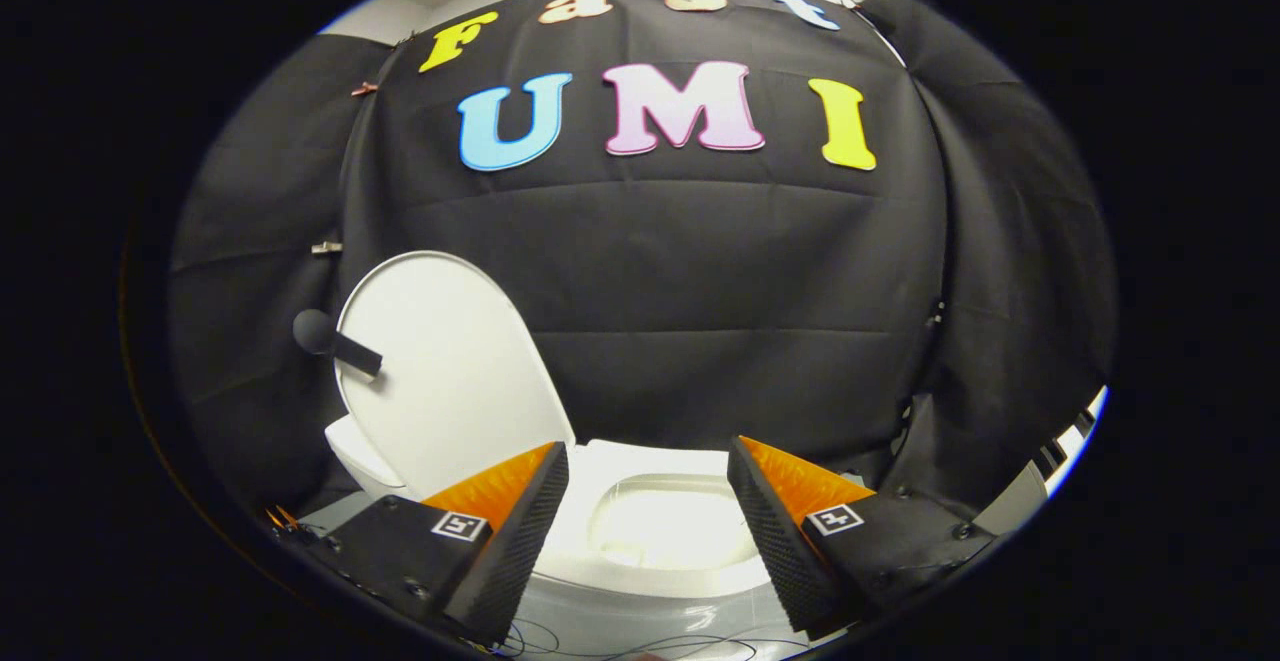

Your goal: Open the toilet lid.

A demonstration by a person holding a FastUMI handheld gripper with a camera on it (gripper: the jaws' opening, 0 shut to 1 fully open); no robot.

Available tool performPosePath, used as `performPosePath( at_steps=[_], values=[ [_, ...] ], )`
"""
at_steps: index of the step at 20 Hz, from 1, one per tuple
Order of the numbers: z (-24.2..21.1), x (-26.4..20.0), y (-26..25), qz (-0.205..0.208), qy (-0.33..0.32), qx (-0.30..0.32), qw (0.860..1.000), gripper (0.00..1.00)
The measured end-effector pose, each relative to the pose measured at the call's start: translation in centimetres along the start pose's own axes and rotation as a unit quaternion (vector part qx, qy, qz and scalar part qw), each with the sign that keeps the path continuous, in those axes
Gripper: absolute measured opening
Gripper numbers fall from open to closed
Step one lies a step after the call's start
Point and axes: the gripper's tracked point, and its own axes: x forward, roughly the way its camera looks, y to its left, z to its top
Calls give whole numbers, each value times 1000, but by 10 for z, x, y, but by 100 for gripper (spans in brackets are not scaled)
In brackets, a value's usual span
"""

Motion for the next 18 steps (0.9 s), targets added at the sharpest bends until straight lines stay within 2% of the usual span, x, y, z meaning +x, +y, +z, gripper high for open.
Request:
performPosePath(
  at_steps=[4,11,18],
  values=[
    [0,1,-22,-14,-5,9,1000,99],
    [6,1,-26,-15,-24,11,1000,99],
    [-8,6,-30,-20,-6,15,1000,99]
  ],
)
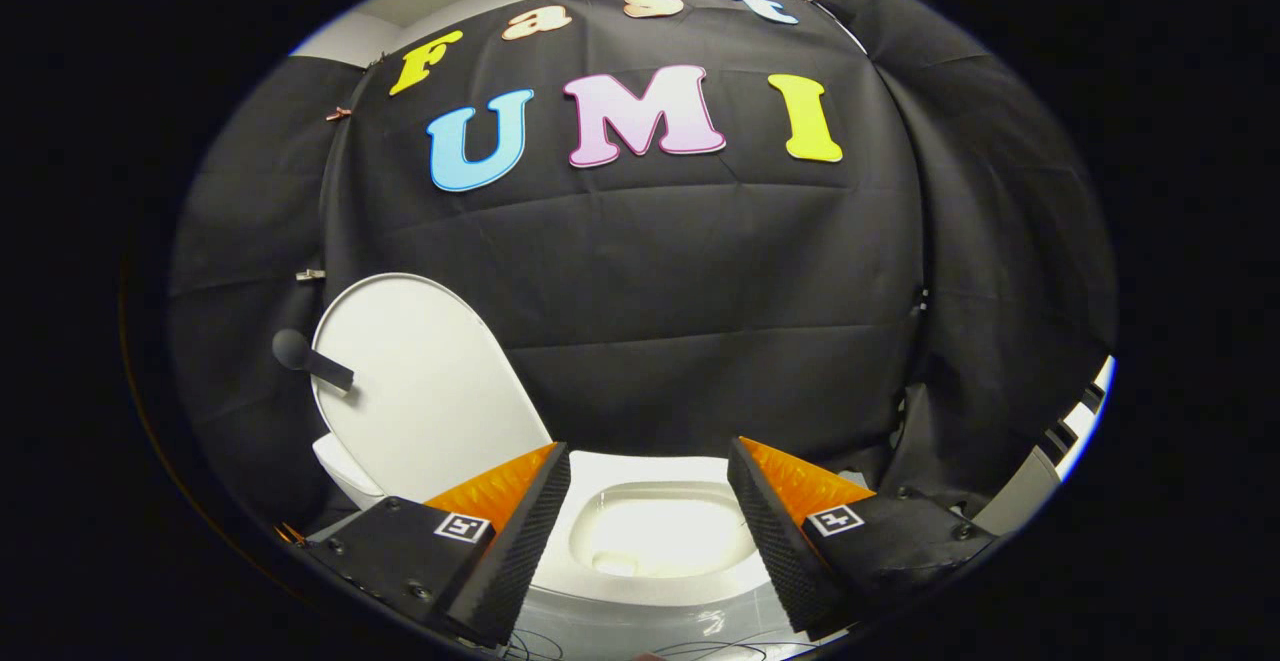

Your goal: Open the toilet lid.

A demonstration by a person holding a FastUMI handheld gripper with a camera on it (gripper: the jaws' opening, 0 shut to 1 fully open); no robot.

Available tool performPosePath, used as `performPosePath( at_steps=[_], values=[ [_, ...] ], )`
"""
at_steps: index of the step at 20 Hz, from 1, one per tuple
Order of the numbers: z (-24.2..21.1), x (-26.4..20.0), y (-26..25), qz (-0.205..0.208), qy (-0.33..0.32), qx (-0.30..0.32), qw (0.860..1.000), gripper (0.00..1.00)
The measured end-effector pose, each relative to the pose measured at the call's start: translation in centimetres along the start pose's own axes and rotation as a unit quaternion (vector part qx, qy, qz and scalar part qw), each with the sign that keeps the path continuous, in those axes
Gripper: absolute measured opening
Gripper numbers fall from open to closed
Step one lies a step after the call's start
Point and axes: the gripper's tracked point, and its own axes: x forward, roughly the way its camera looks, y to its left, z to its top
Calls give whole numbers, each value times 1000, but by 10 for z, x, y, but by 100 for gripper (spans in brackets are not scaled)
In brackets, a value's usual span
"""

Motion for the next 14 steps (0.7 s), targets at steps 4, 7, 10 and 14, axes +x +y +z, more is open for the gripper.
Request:
performPosePath(
  at_steps=[4,7,10,14],
  values=[
    [5,-3,-1,-1,-7,7,1000,99],
    [5,-2,-3,-6,-4,7,1000,99],
    [4,-2,-2,-5,-2,6,1000,99],
    [4,-4,1,-4,-1,4,1000,99]
  ],
)
